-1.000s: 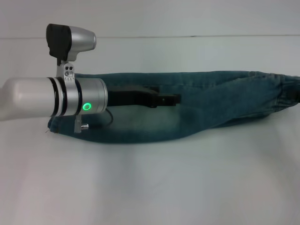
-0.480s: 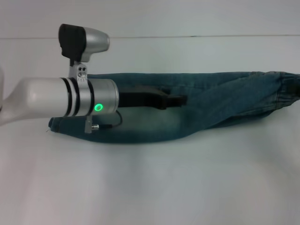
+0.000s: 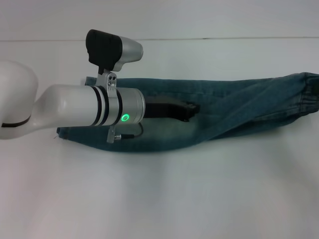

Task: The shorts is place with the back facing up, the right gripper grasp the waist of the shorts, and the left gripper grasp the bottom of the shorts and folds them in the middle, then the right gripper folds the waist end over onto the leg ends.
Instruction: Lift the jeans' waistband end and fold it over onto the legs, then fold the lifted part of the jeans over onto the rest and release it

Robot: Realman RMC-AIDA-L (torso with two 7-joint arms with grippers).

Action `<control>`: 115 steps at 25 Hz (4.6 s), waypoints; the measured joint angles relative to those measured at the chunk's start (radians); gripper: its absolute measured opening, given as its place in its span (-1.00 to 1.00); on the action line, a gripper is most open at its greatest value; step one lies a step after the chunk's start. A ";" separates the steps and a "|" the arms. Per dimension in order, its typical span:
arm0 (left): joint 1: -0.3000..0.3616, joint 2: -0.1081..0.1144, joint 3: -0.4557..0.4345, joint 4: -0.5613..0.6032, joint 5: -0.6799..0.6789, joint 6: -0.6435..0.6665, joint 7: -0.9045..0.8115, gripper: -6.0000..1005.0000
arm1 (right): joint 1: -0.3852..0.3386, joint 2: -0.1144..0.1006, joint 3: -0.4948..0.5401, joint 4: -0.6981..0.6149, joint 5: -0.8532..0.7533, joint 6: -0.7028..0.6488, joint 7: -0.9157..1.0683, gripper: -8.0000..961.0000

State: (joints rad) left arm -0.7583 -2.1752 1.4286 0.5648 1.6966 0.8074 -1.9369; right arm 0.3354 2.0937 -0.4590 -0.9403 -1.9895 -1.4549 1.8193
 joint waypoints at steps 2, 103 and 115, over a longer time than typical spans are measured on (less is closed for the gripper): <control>-0.002 0.000 0.019 0.000 -0.004 -0.018 -0.004 -0.52 | -0.004 0.001 0.000 -0.018 0.000 -0.008 0.008 -0.87; 0.275 0.000 -0.494 0.132 -0.239 0.032 0.398 0.22 | 0.576 -0.001 -1.002 0.164 0.032 0.196 0.381 -0.71; 0.272 0.000 -0.487 0.134 -0.239 0.032 0.398 0.22 | 0.493 0.000 -0.994 0.072 0.024 0.241 0.382 -0.18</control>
State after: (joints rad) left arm -0.4864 -2.1752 0.9412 0.6984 1.4572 0.8390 -1.5385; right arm 0.8287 2.0936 -1.4528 -0.8682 -1.9655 -1.2143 2.2010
